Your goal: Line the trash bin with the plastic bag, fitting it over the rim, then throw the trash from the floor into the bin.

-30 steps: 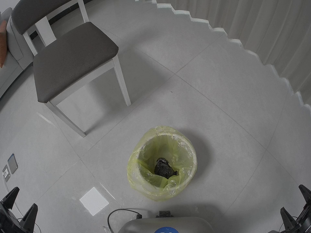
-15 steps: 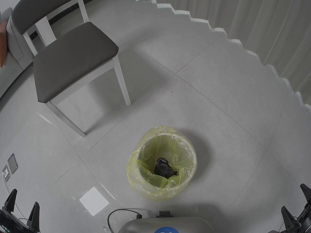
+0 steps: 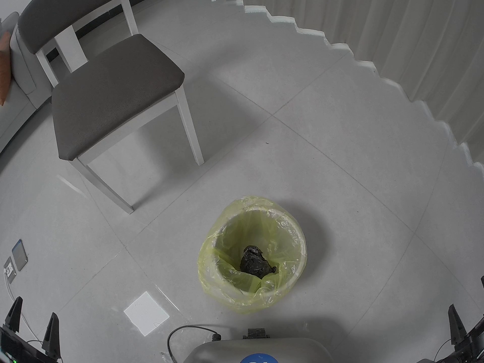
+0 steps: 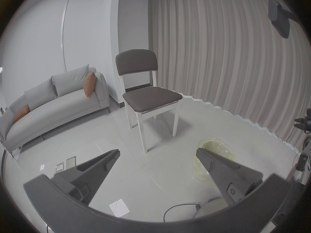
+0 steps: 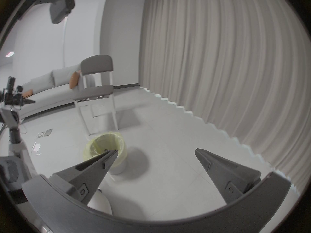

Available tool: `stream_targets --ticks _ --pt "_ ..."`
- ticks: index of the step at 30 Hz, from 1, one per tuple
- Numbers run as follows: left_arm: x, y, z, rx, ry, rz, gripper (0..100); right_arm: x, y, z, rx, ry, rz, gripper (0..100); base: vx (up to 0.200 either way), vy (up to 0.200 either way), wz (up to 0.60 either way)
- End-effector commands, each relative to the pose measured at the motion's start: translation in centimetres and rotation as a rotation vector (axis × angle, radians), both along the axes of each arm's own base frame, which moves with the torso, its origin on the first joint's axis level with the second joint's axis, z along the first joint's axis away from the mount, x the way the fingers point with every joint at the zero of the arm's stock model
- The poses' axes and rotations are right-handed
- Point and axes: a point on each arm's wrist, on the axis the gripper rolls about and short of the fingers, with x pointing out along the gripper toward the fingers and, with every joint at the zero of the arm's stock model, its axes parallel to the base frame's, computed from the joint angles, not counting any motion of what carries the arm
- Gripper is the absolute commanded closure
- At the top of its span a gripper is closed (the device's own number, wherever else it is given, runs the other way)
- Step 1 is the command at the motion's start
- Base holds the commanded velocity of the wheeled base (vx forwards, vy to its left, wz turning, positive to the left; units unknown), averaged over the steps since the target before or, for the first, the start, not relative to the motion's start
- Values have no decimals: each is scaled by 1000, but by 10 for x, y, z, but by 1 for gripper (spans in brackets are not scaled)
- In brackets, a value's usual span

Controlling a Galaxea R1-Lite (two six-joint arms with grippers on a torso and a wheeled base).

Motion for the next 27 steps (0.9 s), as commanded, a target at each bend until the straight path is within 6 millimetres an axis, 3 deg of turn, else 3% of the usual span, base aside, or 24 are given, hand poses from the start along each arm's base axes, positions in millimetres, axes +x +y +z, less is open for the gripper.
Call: stream_targets --ticks 1,7,27 --pt "0 0 -5 -3 6 -3 0 0 -1 -5 25 2 -50 0 0 0 0" --pt "0 0 -5 -5 6 -1 0 0 -2 -10 130 71 -95 0 0 0 0" --pt "0 0 -5 -5 6 -6 0 1 -1 -10 137 59 -48 0 0 0 0"
